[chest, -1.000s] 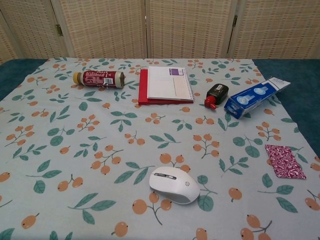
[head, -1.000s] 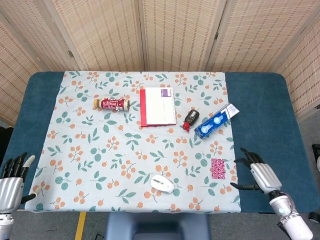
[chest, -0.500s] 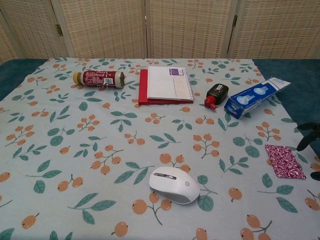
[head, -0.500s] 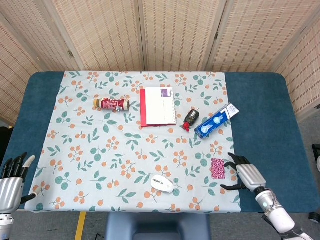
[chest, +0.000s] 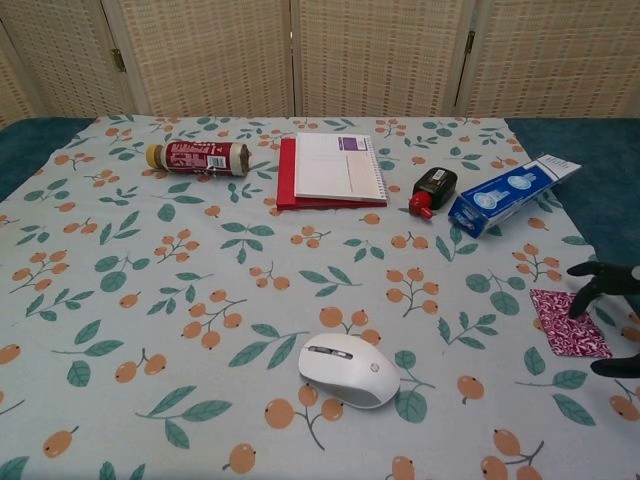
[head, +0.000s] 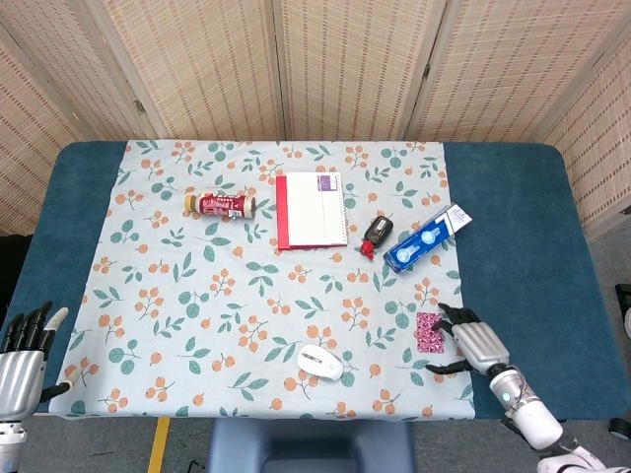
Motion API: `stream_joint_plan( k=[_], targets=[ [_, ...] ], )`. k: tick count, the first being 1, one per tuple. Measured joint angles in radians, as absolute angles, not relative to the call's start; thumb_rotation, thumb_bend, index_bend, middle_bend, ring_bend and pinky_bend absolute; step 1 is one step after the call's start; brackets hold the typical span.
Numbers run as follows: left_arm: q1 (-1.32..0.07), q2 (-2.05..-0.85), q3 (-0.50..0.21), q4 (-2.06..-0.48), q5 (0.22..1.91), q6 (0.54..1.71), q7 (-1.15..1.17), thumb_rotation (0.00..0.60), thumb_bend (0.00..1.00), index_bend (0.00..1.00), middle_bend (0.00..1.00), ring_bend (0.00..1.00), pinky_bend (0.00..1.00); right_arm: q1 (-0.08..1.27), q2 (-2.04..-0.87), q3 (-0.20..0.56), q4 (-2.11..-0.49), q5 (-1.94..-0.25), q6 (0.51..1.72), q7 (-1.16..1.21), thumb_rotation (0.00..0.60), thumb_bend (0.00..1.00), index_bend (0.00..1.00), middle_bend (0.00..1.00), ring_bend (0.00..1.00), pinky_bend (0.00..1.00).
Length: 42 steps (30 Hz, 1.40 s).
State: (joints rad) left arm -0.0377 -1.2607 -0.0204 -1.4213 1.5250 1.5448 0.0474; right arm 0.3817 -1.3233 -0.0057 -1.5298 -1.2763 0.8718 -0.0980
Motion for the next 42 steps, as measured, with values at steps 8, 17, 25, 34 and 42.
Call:
stream_joint_plan(
  k=[8,17,25,34,42],
  targets=[
    [-0.036,-1.266,-0.020,-1.410,1.521,1.542,0.038,0.600,0.23,0.13,0.03,0.07,0.00,0.400,-1.359,-0.009,-1.522,-1.269,0.873,-0.147,0.289,0.11,0.26,0.00,0.00,0.00],
    [-0.033,-1.272,-0.020,-1.392,1.516,1.540,0.022,0.600,0.23,0.13,0.03,0.07,0.00,0.433,-1.397,-0.002,-1.529,-1.265,0.861,-0.186,0.289,0.11,0.26,0.00,0.00,0.00],
    [-0.031,-1.277,-0.021,-1.374,1.510,1.537,0.006,0.600,0.23,0.13,0.03,0.07,0.00,0.456,-1.430,0.009,-1.537,-1.271,0.860,-0.189,0.290,0.11,0.26,0.00,0.00,0.00],
    [-0.030,-1.278,-0.021,-1.371,1.512,1.539,0.005,0.600,0.23,0.13,0.03,0.07,0.00,0.464,-1.436,0.007,-1.550,-1.293,0.880,-0.178,0.286,0.11,0.26,0.00,0.00,0.00],
    [-0.029,-1.276,-0.019,-1.383,1.523,1.547,0.013,0.600,0.23,0.13,0.03,0.07,0.00,0.419,-1.373,-0.013,-1.566,-1.319,0.953,-0.129,0.286,0.11,0.26,0.00,0.00,0.00]
  ],
)
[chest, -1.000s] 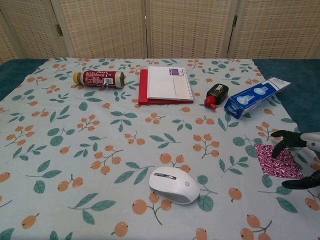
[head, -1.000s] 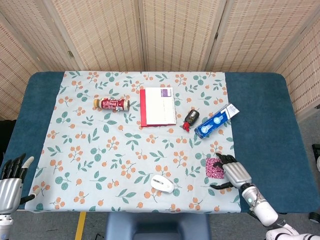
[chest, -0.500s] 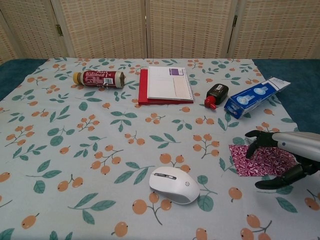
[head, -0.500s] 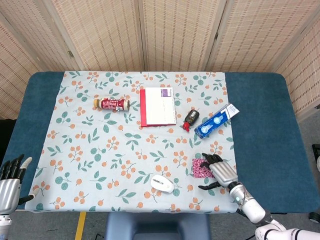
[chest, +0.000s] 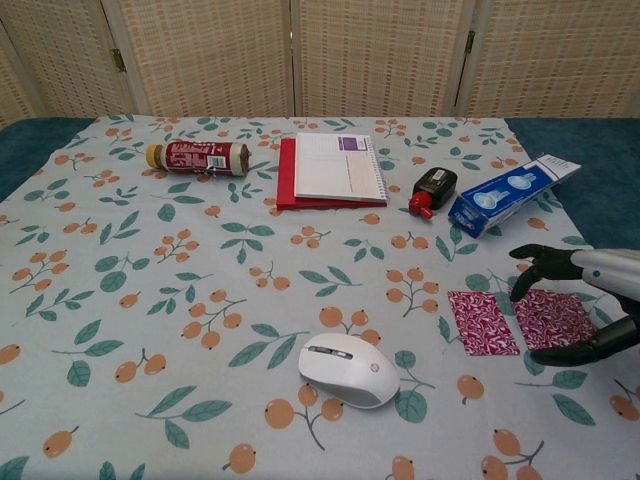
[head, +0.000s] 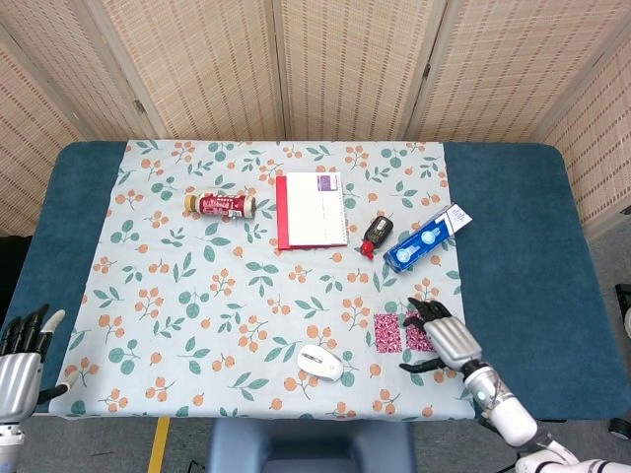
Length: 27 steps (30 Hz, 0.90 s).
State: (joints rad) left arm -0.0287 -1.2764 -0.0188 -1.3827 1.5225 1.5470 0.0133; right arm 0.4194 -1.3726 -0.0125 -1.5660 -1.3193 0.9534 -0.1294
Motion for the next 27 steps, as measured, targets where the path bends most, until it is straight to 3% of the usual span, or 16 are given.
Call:
stream_joint_plan(
  k=[27],
  targets=[
    [-0.020,-1.268,-0.008,-1.407,1.532,1.553,0.033,0.600,0.23,0.13,0.03,0.07,0.00,0.416,-1.394,-0.027,-1.463,-1.319,0.916,-0.078,0.286,0.11,0.26,0.00,0.00,0.00]
  ],
)
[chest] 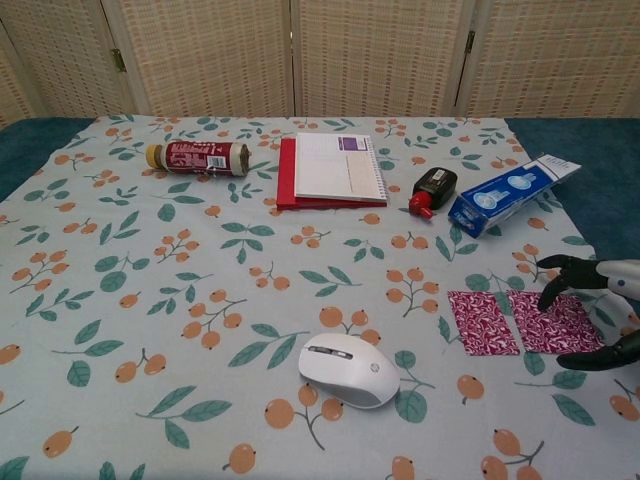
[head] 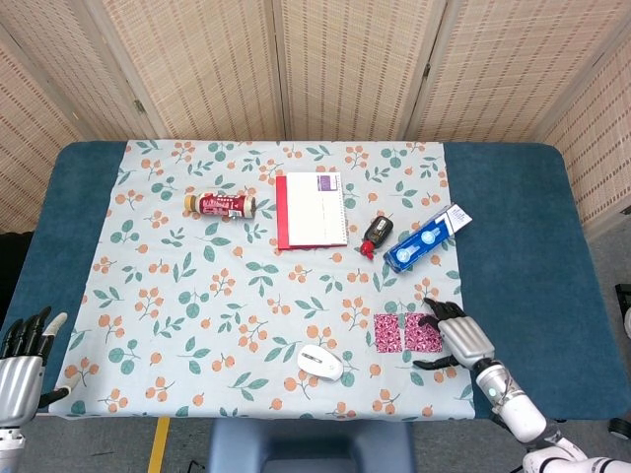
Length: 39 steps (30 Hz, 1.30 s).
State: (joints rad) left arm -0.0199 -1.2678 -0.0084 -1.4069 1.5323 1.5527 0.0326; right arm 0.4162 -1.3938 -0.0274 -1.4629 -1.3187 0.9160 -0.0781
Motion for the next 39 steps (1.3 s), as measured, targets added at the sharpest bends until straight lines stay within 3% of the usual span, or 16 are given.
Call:
stream_joint_plan(
  k=[19,39],
  targets=[
    [-0.028,-1.270,-0.008,-1.412,1.542,1.546,0.042,0.600,0.23,0.14,0.03,0.07,0.00,0.359,-1.327,-0.128,-1.568,-1.430,0.974,-0.100,0.289,0.11,0.27,0.00,0.00,0.00],
    [-0.015,-1.271,-0.004,-1.399,1.534,1.553,0.025,0.600,0.23,0.14,0.03,0.07,0.00,0.407,-1.364,-0.121,-1.564,-1.494,0.931,-0.091,0.319,0.11,0.28,0.01,0.00,0.00]
  ],
)
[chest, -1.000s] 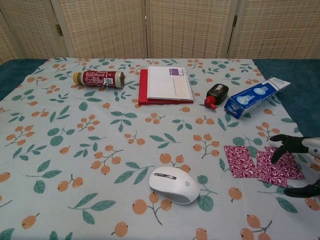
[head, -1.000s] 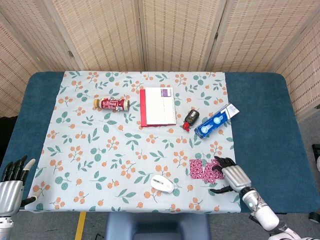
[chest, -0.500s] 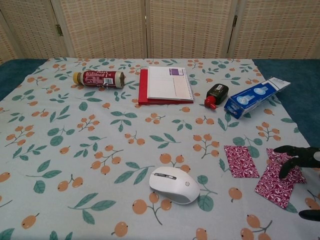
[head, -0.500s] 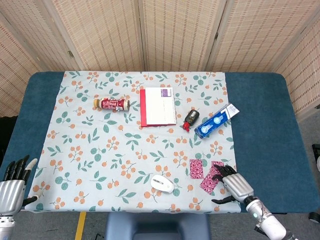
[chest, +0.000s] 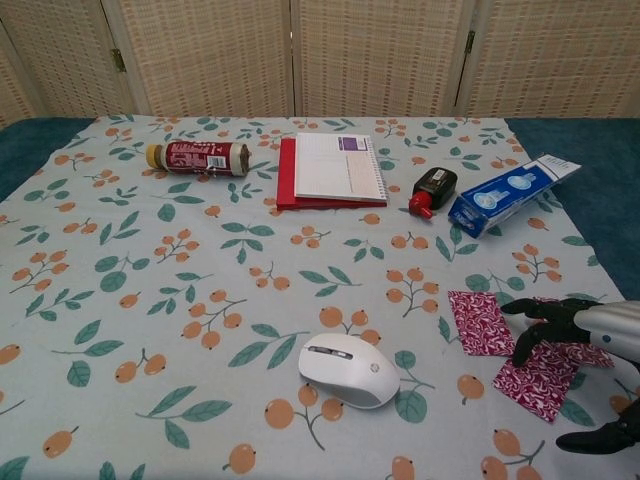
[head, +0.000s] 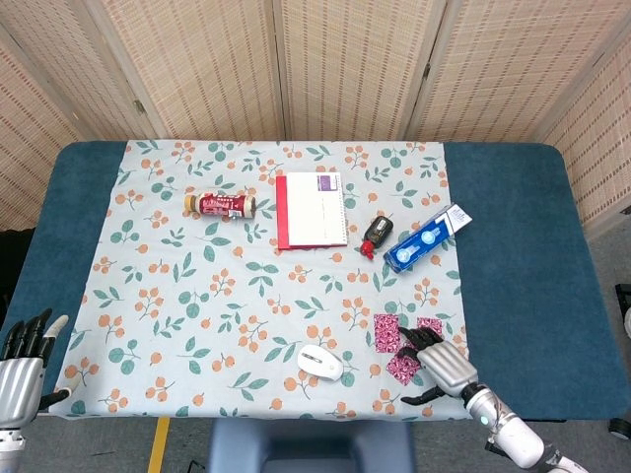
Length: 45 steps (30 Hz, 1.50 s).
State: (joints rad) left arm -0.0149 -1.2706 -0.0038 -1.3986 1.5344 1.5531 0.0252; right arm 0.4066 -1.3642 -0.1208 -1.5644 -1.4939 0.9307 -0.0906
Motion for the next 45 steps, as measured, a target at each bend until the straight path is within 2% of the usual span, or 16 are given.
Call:
stream_joint_plan(
  k=[11,19,27,31,34,45],
  targets=[
    [-0.019,-1.272,-0.004,-1.406,1.546,1.554,0.033,0.600,0.23,0.14,0.03,0.07,0.00,0.384,-1.305,-0.173,-1.601,-1.542,0.960,-0.085,0.328,0.11,0.28,0.01,0.00,0.00],
    [-0.023,-1.270,-0.003,-1.418,1.553,1.555,0.044,0.600,0.23,0.14,0.03,0.07,0.00,0.358,-1.283,-0.175,-1.601,-1.575,1.033,-0.040,0.328,0.11,0.28,0.01,0.00,0.00],
    [-0.022,-1.268,-0.002,-1.422,1.552,1.553,0.048,0.600,0.23,0.14,0.03,0.07,0.00,0.346,-1.282,-0.128,-1.567,-1.537,1.065,-0.030,0.352,0.11,0.29,0.01,0.00,0.00],
    [-0.021,-1.268,-0.002,-1.419,1.549,1.552,0.046,0.600,0.23,0.14,0.03,0.07,0.00,0.344,-1.288,-0.103,-1.553,-1.506,1.068,-0.038,0.431,0.11,0.29,0.02,0.00,0.00],
    [-0.021,-1.268,-0.001,-1.417,1.548,1.550,0.043,0.600,0.23,0.14,0.03,0.07,0.00,0.343,-1.295,-0.087,-1.542,-1.481,1.069,-0.051,0.459,0.11,0.29,0.02,0.00,0.00],
    [-0.024,-1.274,0.001,-1.408,1.551,1.545,0.035,0.600,0.23,0.13,0.03,0.07,0.00,0.353,-1.351,-0.025,-1.470,-1.365,1.027,-0.093,0.462,0.11,0.28,0.02,0.00,0.00]
  ],
)
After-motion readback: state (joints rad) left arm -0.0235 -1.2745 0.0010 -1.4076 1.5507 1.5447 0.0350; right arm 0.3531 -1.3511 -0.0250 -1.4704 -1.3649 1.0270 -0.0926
